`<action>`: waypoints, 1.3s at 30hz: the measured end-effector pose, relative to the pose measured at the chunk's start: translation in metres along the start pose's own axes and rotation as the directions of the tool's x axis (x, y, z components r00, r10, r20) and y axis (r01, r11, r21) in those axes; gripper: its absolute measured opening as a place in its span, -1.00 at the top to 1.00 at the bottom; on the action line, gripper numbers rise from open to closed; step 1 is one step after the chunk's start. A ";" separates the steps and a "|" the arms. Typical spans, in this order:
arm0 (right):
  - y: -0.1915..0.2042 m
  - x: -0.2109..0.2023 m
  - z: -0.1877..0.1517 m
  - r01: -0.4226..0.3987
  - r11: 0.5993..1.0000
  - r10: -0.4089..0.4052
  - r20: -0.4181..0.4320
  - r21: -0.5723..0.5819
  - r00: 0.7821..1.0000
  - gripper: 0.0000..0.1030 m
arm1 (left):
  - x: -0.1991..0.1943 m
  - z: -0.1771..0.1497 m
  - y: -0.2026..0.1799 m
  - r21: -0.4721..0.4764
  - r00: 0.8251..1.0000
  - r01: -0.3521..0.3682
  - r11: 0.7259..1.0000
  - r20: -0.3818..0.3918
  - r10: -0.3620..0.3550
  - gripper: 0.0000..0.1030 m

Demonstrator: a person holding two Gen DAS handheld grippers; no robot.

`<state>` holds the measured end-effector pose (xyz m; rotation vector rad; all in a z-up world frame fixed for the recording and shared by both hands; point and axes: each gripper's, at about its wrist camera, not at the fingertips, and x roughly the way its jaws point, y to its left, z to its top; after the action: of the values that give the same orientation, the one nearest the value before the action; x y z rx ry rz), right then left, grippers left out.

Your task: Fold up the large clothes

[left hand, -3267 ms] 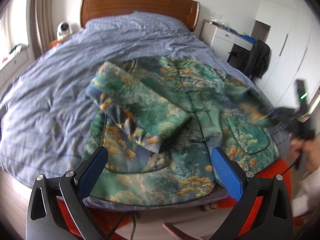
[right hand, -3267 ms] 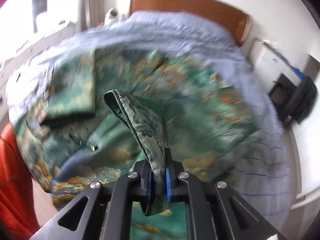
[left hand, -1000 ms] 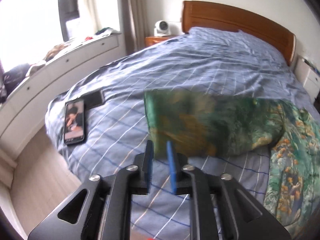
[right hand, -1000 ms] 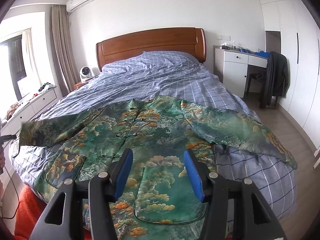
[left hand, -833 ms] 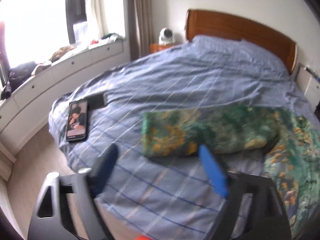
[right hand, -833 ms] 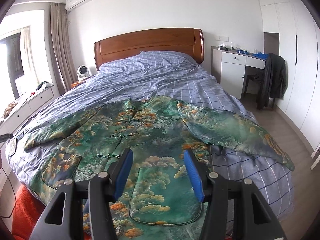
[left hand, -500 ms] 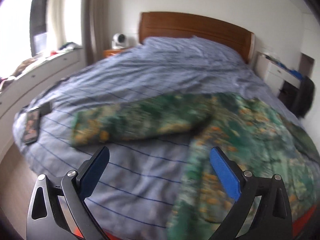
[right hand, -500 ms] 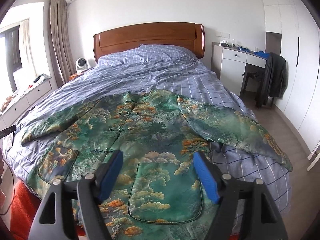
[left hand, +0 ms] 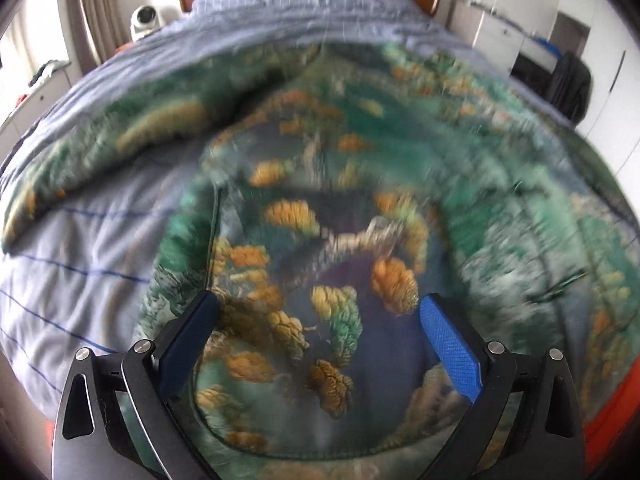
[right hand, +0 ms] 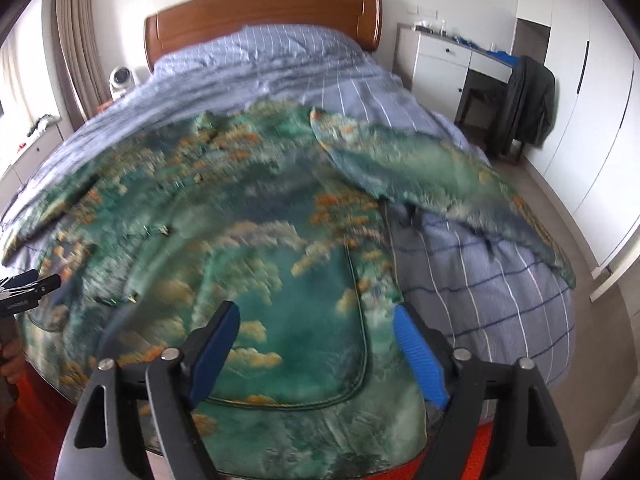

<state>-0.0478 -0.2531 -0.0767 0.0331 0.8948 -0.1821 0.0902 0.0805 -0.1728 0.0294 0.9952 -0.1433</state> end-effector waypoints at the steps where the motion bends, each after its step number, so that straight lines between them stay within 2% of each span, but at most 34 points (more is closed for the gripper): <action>1: 0.001 0.004 -0.002 0.008 1.000 -0.008 -0.012 -0.010 1.000 -0.60 | 0.001 -0.003 -0.003 0.013 1.000 -0.014 1.000 0.013 0.014 -0.99; 5: 0.004 0.017 -0.005 0.005 1.000 -0.006 -0.046 -0.025 0.999 -0.67 | 0.001 -0.008 -0.008 0.031 0.999 -0.034 0.999 0.010 0.034 -0.99; 7: 0.007 0.021 -0.005 0.005 0.999 -0.006 -0.045 -0.033 0.999 -0.85 | 0.003 -0.008 -0.007 0.032 1.000 -0.020 0.999 -0.009 0.020 -0.99; 9: 0.010 0.028 -0.007 0.009 0.999 -0.012 -0.051 -0.047 0.999 -0.92 | 0.003 -0.007 -0.003 0.016 1.000 -0.006 1.000 -0.026 0.006 -0.99; 16: 0.012 0.060 -0.020 0.035 0.997 -0.043 -0.120 -0.064 0.992 -0.96 | 0.010 -0.007 -0.013 0.054 0.996 -0.068 0.996 -0.051 0.070 -0.99; 23: 0.008 0.071 -0.022 0.002 0.999 -0.008 -0.166 -0.033 0.986 -0.99 | 0.011 -0.002 -0.010 0.038 0.995 -0.042 0.998 -0.084 0.045 -0.99; 27: 0.007 0.073 -0.021 -0.010 1.000 0.005 -0.174 -0.023 0.985 -0.99 | -0.001 -0.003 -0.007 0.025 0.998 -0.016 1.000 -0.058 0.018 -0.99; 31: 0.010 0.073 -0.021 -0.001 1.000 -0.004 -0.169 -0.029 0.986 -0.99 | -0.022 -0.001 -0.004 -0.016 0.999 0.042 0.999 -0.014 -0.042 -0.99; 39: 0.008 0.074 -0.022 -0.004 1.000 0.002 -0.171 -0.012 0.985 -1.00 | -0.071 0.009 -0.012 -0.009 0.993 0.066 0.998 0.099 -0.065 -0.99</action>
<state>-0.0179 -0.2534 -0.1488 0.0389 1.0675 -0.1723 0.0583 0.0750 -0.1082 -0.0219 0.8985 -0.1971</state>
